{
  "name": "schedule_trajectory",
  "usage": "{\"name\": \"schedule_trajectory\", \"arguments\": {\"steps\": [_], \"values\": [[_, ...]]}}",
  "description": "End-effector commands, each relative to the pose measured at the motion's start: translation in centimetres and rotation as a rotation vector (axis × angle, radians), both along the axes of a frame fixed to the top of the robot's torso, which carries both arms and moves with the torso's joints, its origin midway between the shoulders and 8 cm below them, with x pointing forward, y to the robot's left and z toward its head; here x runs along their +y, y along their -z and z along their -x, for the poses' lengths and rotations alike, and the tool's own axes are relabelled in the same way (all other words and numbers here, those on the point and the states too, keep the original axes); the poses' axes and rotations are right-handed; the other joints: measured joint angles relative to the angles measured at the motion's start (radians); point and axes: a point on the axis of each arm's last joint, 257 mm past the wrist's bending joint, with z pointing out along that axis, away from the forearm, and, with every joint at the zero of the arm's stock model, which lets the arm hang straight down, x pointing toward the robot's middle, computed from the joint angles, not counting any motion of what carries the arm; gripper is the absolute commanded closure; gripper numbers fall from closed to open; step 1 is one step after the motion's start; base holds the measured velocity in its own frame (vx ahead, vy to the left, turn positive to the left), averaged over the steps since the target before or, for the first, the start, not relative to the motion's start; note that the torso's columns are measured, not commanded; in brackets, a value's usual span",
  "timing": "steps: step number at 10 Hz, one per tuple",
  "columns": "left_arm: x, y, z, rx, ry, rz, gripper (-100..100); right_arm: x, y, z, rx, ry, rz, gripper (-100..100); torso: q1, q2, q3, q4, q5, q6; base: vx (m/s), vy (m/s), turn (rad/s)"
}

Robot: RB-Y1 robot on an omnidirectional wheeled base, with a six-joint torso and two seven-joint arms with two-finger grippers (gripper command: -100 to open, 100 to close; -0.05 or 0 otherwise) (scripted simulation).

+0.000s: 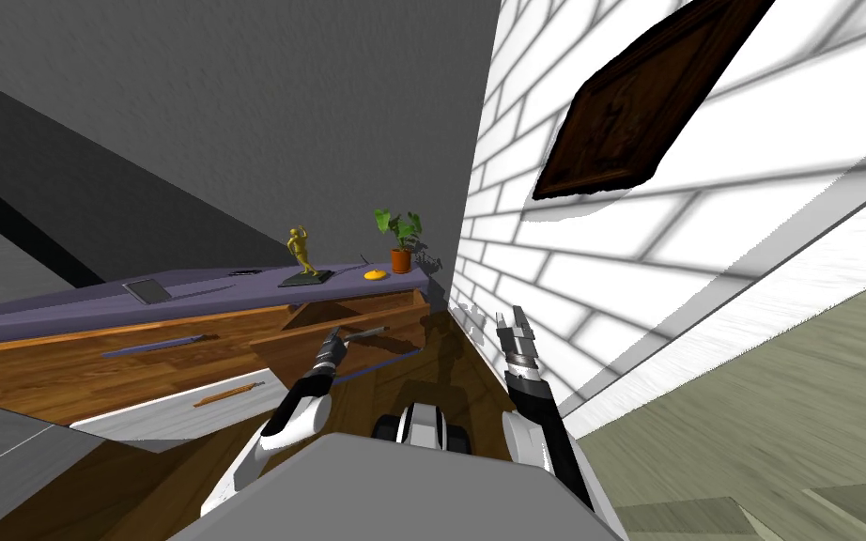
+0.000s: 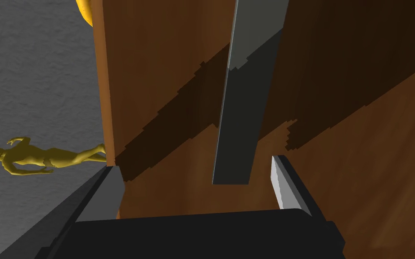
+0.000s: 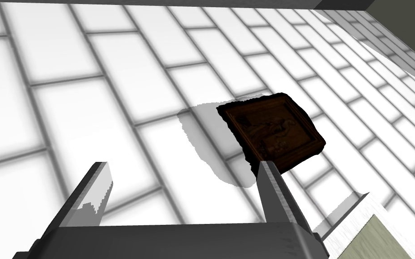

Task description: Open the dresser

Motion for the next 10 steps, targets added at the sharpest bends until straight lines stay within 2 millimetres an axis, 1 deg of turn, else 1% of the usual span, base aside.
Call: {"name": "schedule_trajectory", "arguments": {"steps": [1, 3, 4, 5, 10], "values": [[0.5, -1.8, 0.3, -0.003, -0.002, -0.001, -100, 0.0, 0.0, 0.0, 0.0, 0.0, 0.0, 0, 0.0, 0.001, 0.001, -0.001, 0.001, 0.0, 0.014, -0.007, -0.011], [0.8, -2.9, 0.7, -0.003, -0.003, -0.001, -100, 0.0, 0.0, 0.0, 0.0, 0.0, 0.0, 0, -0.002, 0.002, 0.001, 0.001, -0.001, -0.001, 0.01, -0.011, -0.013], [0.6, -2.1, 0.7, 0.007, -0.004, 0.004, -100, 0.0, 0.0, 0.0, 0.0, 0.0, 0.0, 0, -0.004, 0.004, 0.001, 0.002, -0.003, -0.001, 0.008, -0.002, 0.001], [0.6, -2.1, 0.7, 0.012, -0.004, 0.005, 0, 0.0, 0.0, 0.0, 0.0, 0.0, 0.0, 0, -0.004, 0.004, 0.002, 0.002, -0.002, -0.001, 0.0, 0.0, 0.0], [0.6, -1.6, 0.9, 0.022, -0.005, 0.01, 0, 0.0, 0.0, 0.0, 0.0, 0.0, 0.0, 0, -0.001, 0.001, 0.0, -0.001, 0.0, -0.001, 0.0, 0.0, 0.0]]}}
